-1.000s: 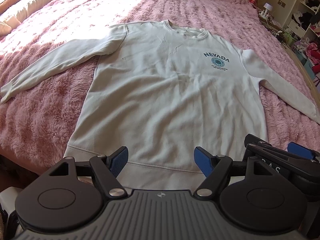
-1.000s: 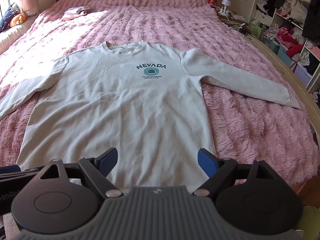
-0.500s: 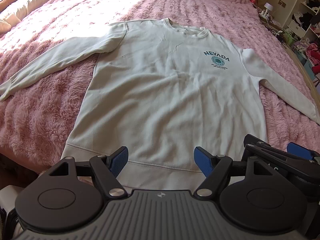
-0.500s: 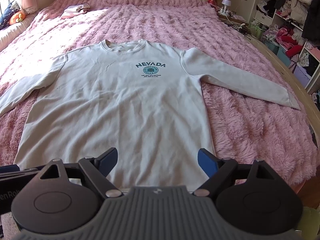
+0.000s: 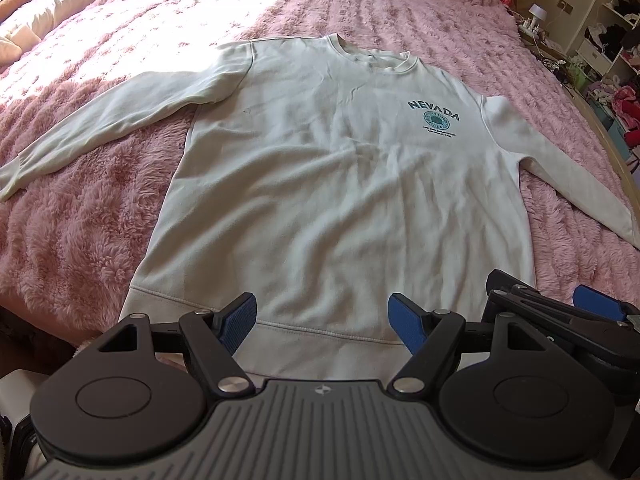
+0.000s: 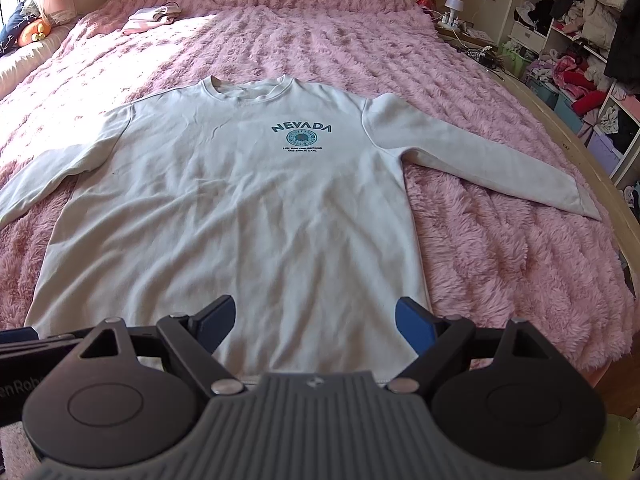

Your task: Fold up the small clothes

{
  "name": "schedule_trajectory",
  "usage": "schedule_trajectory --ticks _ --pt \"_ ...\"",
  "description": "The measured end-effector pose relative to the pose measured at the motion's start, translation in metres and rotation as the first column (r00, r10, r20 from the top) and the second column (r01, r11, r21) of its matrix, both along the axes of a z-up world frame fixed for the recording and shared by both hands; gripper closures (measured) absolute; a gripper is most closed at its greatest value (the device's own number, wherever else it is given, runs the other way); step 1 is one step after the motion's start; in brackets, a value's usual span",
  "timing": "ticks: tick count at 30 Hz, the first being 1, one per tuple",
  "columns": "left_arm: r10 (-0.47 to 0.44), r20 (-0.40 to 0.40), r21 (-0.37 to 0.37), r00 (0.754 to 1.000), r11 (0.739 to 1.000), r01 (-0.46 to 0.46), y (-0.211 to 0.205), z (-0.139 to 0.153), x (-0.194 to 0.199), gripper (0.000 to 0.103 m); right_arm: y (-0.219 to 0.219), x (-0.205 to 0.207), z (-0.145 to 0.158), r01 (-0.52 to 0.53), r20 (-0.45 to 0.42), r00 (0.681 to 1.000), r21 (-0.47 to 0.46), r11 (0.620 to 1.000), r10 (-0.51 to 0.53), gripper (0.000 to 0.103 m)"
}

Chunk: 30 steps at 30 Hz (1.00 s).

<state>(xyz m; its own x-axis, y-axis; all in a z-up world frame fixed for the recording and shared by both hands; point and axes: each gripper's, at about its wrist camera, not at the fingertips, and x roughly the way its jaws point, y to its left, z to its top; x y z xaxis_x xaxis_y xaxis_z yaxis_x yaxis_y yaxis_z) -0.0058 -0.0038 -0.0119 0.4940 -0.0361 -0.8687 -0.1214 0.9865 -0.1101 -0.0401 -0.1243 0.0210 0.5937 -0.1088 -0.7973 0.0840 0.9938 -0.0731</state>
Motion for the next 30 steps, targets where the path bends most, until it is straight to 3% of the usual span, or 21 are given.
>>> schedule_trajectory --ticks 30 --pt "-0.019 -0.048 -0.029 0.999 0.999 0.018 0.003 -0.008 0.020 0.015 -0.006 0.015 -0.011 0.009 -0.031 0.999 0.000 1.000 -0.009 0.020"
